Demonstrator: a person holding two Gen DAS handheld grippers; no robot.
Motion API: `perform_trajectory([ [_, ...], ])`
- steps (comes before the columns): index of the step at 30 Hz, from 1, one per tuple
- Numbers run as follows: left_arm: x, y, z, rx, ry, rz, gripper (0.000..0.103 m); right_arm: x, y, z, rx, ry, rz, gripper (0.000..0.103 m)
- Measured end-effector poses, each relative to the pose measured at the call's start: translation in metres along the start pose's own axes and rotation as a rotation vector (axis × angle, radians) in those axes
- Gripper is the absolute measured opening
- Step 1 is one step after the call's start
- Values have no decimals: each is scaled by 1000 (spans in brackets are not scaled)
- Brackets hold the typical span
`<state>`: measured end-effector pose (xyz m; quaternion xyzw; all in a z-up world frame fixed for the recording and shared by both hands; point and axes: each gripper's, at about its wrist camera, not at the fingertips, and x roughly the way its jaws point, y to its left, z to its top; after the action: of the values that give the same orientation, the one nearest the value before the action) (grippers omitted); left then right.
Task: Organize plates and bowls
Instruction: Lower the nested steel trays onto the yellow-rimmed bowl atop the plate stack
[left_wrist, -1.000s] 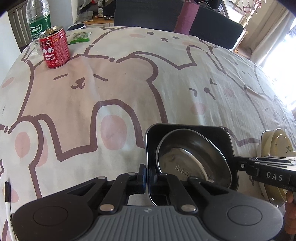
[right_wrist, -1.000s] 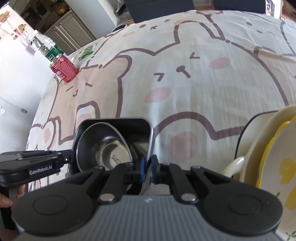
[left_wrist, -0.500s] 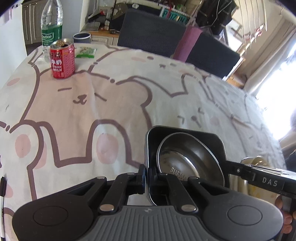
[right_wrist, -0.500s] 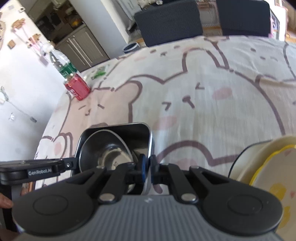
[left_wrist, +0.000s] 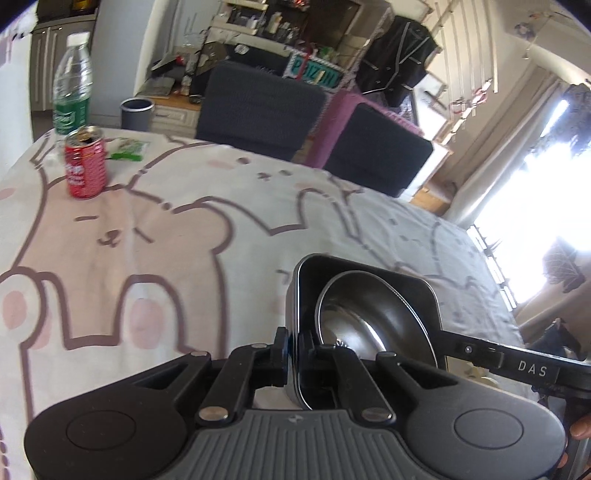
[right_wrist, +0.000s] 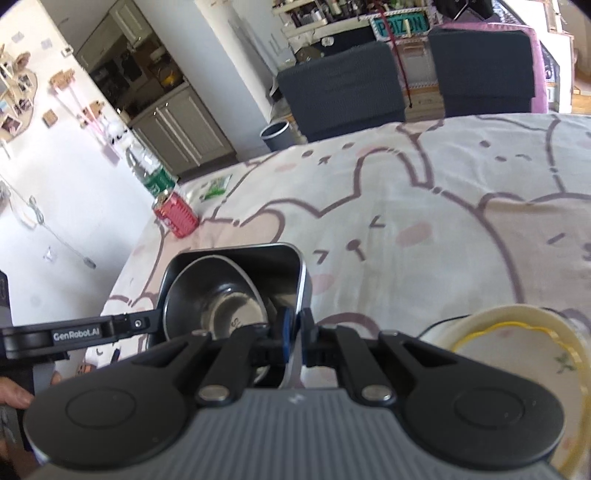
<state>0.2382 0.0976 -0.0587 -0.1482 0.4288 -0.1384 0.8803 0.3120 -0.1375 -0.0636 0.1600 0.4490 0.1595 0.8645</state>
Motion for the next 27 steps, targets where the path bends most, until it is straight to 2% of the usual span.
perform_trajectory([
  [6,4,-39,-8,20,-20,-62,5,-41,-28,-1,20,-51,-2,6],
  [15,20,-94,-28,54,19,-144,6,-86,-75,-13,49,-100,-57,6],
  [22,37,-111,-46,-27,68,-186,6,-107,-100,-28,66,-107,-82,6],
  [27,54,-122,-57,-59,137,-194,8,-111,-116,-37,89,-91,-112,6],
])
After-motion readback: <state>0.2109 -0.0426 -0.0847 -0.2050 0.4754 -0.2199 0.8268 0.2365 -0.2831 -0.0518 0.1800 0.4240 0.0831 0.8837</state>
